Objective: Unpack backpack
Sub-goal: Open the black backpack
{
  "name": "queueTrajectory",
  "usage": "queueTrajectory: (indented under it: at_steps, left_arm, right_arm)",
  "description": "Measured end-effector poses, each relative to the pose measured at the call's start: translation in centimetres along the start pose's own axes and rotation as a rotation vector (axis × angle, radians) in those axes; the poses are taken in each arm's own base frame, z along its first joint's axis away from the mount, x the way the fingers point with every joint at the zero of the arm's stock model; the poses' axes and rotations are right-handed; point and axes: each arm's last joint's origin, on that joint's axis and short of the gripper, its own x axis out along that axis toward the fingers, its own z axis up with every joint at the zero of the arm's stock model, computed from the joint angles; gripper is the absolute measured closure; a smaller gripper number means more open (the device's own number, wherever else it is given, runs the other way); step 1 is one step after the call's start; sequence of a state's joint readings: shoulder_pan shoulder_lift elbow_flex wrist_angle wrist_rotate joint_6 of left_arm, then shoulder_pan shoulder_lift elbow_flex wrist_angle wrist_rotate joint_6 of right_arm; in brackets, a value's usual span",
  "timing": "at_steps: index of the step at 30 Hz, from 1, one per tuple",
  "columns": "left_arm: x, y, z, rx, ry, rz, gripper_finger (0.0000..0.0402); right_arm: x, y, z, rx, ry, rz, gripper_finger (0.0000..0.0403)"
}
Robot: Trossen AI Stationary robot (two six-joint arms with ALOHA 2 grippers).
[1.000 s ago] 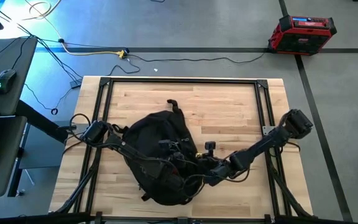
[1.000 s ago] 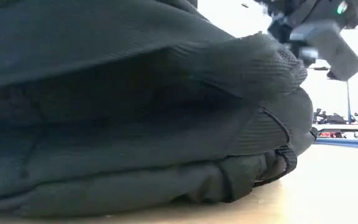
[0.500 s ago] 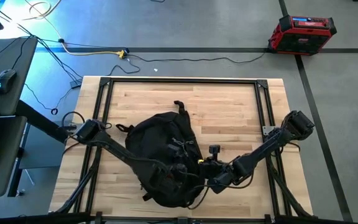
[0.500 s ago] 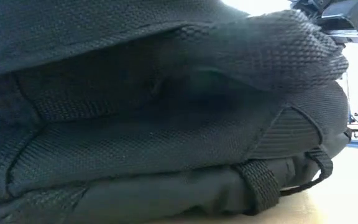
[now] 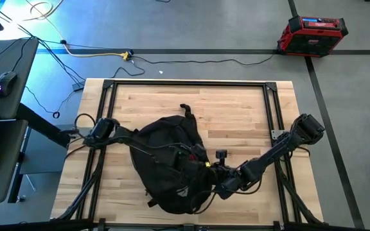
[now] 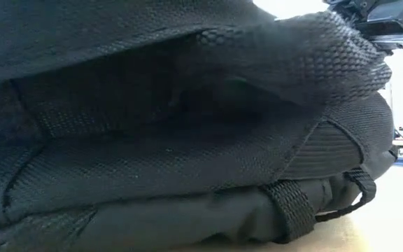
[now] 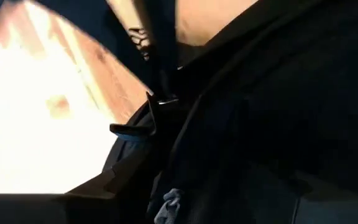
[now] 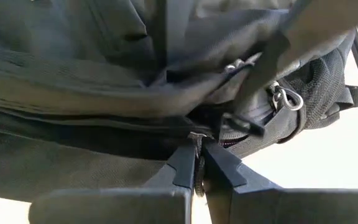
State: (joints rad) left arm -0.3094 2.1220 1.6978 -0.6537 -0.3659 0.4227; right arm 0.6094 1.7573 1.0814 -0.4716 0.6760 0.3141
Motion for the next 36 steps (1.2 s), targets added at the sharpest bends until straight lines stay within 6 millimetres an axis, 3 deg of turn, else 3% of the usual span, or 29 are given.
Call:
queueTrajectory:
  at_steps: [2,6,8,16,26,30,36]
  left_arm:
    - [0.4,0.5,-0.2,-0.014,0.012,0.025,0.0235]
    - [0.8,1.6,-0.9,-0.039,0.049,0.052,0.0352]
    - [1.1,2.1,-1.4,-0.066,0.086,0.081,0.0386]
    - [2.4,4.0,-3.9,-0.232,0.203,0.152,0.0398]
    - [3.1,6.9,-6.0,-0.529,0.256,0.272,0.0401]
    - [2.6,6.7,-6.1,-0.544,0.277,0.292,0.0401]
    - [0.3,4.2,-5.1,-0.538,0.301,0.302,0.0401]
  right_arm:
    - [0.0,0.1,0.0,0.0,0.009,0.027,0.0403]
    - [-0.3,0.5,-0.2,-0.005,0.006,0.046,0.0403]
    - [-0.7,1.0,-0.3,0.002,0.001,0.062,0.0403]
    - [-1.5,1.9,-0.5,0.05,0.0,0.119,0.0403]
    - [-1.0,1.3,0.5,0.123,-0.054,0.099,0.0403]
    - [-1.1,0.8,0.1,0.16,-0.035,0.006,0.0403]
    - [-1.2,0.0,-1.0,0.182,0.053,-0.072,0.0403]
